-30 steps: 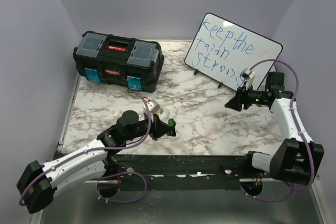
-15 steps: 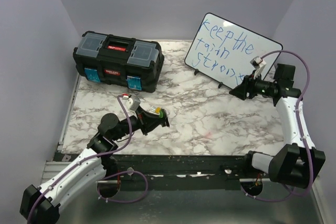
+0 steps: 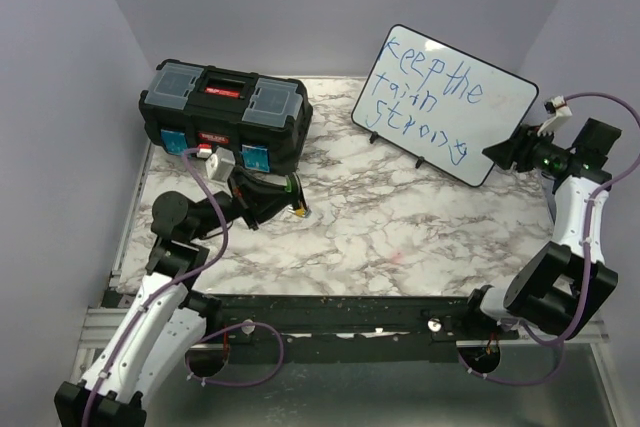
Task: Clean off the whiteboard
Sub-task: Pick up the whiteboard eraser from the center of the board, then pick up the whiteboard from the whiteboard stand.
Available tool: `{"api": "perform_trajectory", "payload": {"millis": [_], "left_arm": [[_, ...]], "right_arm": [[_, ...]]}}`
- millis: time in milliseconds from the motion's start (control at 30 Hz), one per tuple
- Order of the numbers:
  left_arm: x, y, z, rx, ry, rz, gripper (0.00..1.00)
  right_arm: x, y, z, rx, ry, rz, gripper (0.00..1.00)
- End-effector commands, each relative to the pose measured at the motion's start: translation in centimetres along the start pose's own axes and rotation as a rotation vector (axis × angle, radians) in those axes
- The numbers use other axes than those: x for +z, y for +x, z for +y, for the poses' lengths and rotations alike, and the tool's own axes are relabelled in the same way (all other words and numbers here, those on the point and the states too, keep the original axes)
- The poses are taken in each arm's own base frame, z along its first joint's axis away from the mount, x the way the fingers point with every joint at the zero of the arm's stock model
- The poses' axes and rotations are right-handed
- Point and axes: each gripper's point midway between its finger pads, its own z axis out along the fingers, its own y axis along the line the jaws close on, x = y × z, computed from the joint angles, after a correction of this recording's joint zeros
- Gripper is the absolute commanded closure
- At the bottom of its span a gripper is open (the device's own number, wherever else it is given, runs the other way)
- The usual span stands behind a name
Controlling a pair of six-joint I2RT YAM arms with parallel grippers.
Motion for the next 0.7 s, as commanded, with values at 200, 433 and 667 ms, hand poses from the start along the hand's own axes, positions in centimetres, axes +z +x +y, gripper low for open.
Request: {"api": "perform_trajectory", "payload": {"millis": [200, 433, 667], "left_arm": [[-0.7, -1.2, -3.3, -0.044, 0.303, 0.092, 1.00], [-1.9, 0.6, -4.0, 0.041, 0.344, 0.160, 1.00], [-2.2, 1.1, -3.8, 0.079, 0.310, 0.180, 1.00]], "right_arm": [[0.7, 0.3, -1.7, -0.006, 0.037, -0.024, 0.43], [0.7, 0.8, -2.9, 0.048, 0.026, -0.027, 0.40], [0.4, 0.7, -4.1, 0.066, 0.046, -0.046, 0.25]]}}
